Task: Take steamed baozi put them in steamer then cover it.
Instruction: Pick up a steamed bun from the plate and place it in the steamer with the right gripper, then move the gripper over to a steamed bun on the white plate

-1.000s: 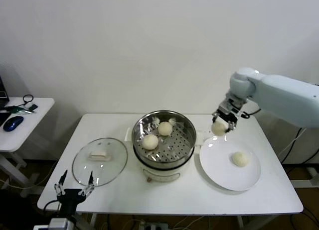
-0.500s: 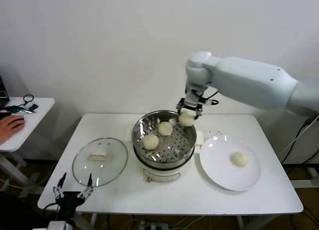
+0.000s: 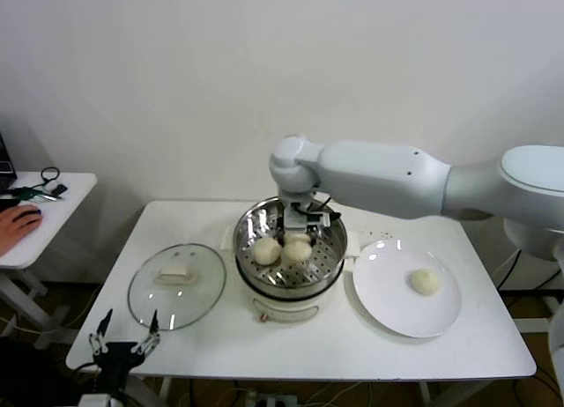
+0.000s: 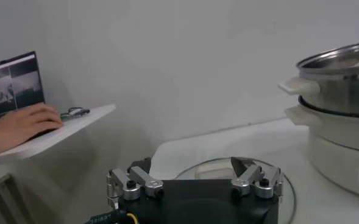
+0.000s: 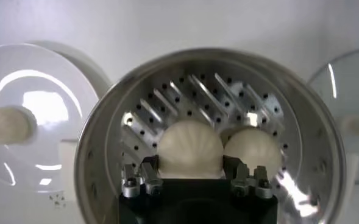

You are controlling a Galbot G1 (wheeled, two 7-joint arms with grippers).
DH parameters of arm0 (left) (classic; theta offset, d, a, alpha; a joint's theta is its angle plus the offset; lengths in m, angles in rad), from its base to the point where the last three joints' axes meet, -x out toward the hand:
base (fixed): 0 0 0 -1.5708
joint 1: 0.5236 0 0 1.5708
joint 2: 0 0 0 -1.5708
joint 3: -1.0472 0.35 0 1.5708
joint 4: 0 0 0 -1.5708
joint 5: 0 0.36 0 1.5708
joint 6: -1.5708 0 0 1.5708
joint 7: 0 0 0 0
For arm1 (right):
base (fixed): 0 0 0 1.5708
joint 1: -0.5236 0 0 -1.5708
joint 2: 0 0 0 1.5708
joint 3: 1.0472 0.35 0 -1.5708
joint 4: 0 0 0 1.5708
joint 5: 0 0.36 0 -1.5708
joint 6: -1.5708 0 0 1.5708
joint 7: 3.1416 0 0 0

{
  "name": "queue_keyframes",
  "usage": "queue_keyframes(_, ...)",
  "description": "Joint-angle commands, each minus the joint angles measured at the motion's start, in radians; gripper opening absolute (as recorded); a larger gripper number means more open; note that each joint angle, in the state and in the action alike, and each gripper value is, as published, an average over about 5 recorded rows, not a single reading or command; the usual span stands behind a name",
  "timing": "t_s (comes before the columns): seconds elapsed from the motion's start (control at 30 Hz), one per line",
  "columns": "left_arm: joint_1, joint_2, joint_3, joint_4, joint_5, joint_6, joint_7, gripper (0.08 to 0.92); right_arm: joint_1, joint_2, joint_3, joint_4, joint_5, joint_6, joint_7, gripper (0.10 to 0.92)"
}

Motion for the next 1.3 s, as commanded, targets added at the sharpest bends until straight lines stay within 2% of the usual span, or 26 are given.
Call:
queue_keyframes(0.03, -0.001, 0.002, -0.001, 0.01, -0.01, -0.005, -0.002, 0.823, -0.047, 0.025, -0.027, 0.042, -0.012, 0.009, -0.005, 0.684)
queue_keyframes(0.33, -0.011, 0.002, 0.002, 0.014, -0.006, -0.006, -0.004, 0.823, -0.059, 0.021, -0.019, 0.034, -0.022, 0.002, -0.001, 0.689)
queue_keyframes(0.57, -0.014, 0.003, 0.001, 0.013, -0.005, -0.004, -0.004, 0.823, -0.056, 0.013, 0.005, 0.029, -0.034, 0.003, -0.008, 0.804)
queue_keyframes(0.77, -0.014, 0.005, 0.002, 0.008, -0.004, -0.004, -0.004, 0.823, -0.022, -0.022, 0.04, 0.025, -0.025, 0.002, -0.012, 0.822)
queue_keyframes(1.0, -0.017, 0.01, 0.002, -0.001, -0.003, -0.001, -0.003, 0.823, 0.061, -0.148, 0.076, -0.022, 0.068, -0.07, -0.004, 0.823)
queue_keyframes(1.17, -0.017, 0.011, 0.004, -0.006, -0.002, -0.002, -0.002, 0.823, 0.128, -0.274, 0.018, -0.07, 0.187, -0.187, 0.112, 0.823)
queue_keyframes(1.3, -0.021, 0.009, 0.005, -0.01, 0.001, 0.0, -0.001, 0.823, 0.146, -0.388, -0.018, -0.045, 0.26, -0.305, 0.173, 0.823)
